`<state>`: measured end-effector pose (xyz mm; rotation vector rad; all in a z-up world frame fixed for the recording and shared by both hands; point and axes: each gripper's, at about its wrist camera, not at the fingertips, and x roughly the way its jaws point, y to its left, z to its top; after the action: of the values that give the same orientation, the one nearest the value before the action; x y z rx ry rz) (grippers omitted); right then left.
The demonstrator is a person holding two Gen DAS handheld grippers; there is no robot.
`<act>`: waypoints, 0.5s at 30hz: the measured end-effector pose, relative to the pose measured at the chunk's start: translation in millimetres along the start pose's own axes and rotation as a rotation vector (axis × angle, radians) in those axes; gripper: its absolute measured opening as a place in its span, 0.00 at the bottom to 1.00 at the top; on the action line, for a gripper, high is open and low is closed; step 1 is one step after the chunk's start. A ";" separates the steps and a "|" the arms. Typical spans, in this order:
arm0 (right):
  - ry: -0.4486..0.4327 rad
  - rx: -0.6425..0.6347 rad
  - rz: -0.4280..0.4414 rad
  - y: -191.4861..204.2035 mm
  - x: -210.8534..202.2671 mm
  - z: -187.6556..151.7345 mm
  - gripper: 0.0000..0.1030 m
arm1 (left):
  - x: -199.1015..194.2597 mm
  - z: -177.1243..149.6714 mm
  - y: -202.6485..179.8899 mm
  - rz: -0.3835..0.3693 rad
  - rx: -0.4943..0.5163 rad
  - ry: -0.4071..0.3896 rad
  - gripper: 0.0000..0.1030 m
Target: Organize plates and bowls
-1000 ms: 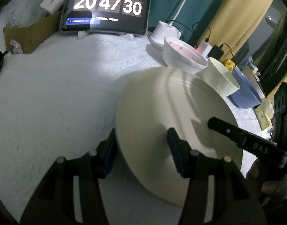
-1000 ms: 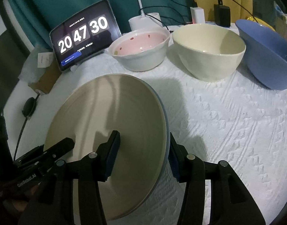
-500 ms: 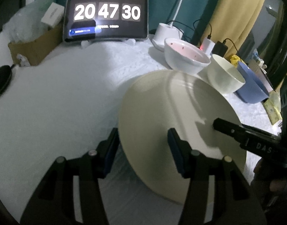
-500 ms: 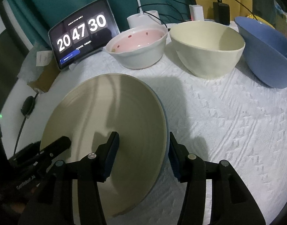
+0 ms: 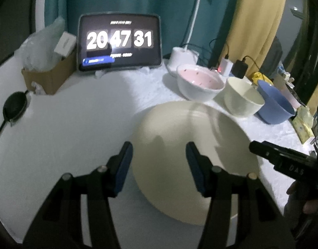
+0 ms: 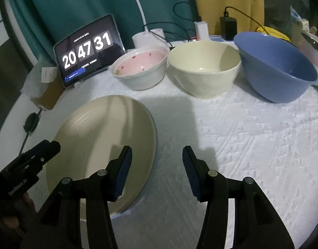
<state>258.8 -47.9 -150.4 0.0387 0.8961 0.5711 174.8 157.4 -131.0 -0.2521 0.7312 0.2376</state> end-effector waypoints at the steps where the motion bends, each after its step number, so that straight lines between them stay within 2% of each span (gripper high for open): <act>1: -0.006 0.001 -0.002 -1.6 -2.5 -0.5 0.52 | -3.1 0.5 -3.9 0.000 0.007 -0.012 0.53; 15: -0.069 0.048 -0.022 -39.7 -32.4 -12.6 0.52 | -13.0 -0.2 -58.1 -0.070 0.092 -0.008 0.53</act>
<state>251.6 -99.9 -145.3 0.0915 0.8423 0.5250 182.8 100.9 -113.9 -0.1888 0.7222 0.1376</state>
